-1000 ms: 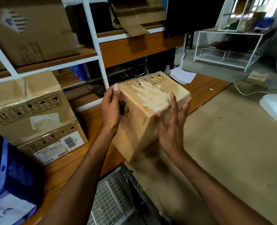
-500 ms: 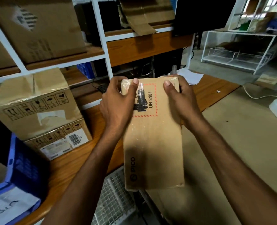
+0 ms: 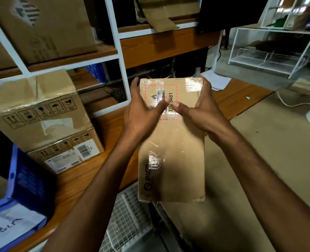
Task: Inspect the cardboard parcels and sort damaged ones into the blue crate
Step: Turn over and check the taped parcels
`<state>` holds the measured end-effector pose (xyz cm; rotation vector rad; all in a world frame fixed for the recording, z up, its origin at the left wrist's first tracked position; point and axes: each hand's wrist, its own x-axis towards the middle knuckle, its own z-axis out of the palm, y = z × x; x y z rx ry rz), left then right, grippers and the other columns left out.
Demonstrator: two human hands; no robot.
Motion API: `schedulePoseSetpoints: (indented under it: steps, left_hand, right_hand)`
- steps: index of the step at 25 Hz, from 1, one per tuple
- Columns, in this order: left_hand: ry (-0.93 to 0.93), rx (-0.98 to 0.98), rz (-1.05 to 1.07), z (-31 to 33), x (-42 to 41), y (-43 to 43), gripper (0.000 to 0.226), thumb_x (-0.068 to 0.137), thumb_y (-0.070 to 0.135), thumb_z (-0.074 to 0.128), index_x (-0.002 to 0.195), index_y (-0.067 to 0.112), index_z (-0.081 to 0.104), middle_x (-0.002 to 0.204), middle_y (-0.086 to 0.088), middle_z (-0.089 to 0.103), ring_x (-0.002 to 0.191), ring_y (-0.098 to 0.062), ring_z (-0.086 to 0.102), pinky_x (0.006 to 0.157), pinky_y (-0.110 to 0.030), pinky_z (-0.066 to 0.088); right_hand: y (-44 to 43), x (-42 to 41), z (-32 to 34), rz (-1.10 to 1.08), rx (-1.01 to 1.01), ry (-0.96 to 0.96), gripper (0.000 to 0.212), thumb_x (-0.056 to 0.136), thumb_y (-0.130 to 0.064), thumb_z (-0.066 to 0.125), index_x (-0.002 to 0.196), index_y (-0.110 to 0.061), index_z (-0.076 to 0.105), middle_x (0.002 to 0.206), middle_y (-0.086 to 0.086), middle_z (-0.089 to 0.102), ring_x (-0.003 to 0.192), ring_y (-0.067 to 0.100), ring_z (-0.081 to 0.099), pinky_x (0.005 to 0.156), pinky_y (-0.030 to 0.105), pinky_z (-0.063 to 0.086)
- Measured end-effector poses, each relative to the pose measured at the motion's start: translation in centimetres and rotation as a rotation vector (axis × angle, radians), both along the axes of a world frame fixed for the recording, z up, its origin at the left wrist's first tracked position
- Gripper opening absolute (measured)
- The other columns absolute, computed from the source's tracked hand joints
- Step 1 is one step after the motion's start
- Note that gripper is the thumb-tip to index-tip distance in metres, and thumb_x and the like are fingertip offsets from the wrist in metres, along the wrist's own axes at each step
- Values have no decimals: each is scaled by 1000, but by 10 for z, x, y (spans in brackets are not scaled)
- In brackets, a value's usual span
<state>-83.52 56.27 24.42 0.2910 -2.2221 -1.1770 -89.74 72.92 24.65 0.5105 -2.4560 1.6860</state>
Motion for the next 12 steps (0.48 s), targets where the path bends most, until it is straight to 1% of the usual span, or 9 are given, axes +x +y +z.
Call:
schedulePoseSetpoints:
  steps: [1,3,4,5,6,7,8,10,12]
  left_hand:
    - [18,17,-12,-3,0,2,90,83,64,74,156,37,29,140,13,63,122,-12,65,103,-42,53]
    - [73,16,29,-5,0,5,84,85,60,76,154,33,36,135,16,65,119,-6,63,96,-31,51]
    - [68,9,37,-6,2,5,82,88,57,75,155,32,36,131,18,66,116,-4,63,92,-26,49]
    - [60,15,8,-6,5,4,80,90,55,73,156,33,34,127,22,65,114,-1,62,90,-23,48]
    - [60,45,-39,-9,7,3,78,93,53,71,157,34,32,124,26,64,114,1,62,91,-22,49]
    - [66,87,-73,-15,9,1,76,95,53,68,159,36,31,126,27,65,116,3,63,95,-26,52]
    - [84,126,-73,-20,9,-1,74,97,53,65,160,36,31,130,23,66,118,3,63,99,-31,54]
    - [113,205,-50,-26,10,-4,70,98,53,64,160,37,34,137,14,67,121,-1,64,104,-40,55]
    - [105,335,-131,-27,10,-6,68,98,47,65,159,36,36,142,7,64,126,-11,64,106,-48,54]
  right_hand:
    - [0,1,-1,-29,1,17,101,79,-42,85,158,-28,24,138,-11,61,121,11,61,104,32,50]
    - [-1,2,-2,-85,-4,53,85,85,-37,81,154,-26,34,129,-14,64,113,6,62,92,18,50]
    - [-3,5,-3,-60,-18,37,76,89,-36,78,152,-26,36,127,-16,64,112,5,62,92,18,49]
    - [-3,8,-3,-22,-44,-3,68,93,-34,74,151,-27,38,128,-16,64,114,6,61,98,23,49]
    - [-3,9,-7,-1,-66,-35,58,96,-33,69,148,-28,41,130,-15,64,117,8,61,103,31,49]
    - [-4,12,-11,-25,-78,-30,49,98,-32,65,143,-29,46,130,-14,66,118,9,62,106,38,49]
    - [-4,12,-14,-78,-71,7,41,99,-31,63,138,-28,52,127,-13,68,116,11,64,105,41,50]
    - [-3,14,-18,-141,-114,23,31,101,-30,61,131,-26,60,119,-14,71,110,9,66,101,40,53]
    - [-3,18,-20,-112,-210,-48,28,104,-31,58,130,-25,63,115,-14,72,107,5,67,100,38,54]
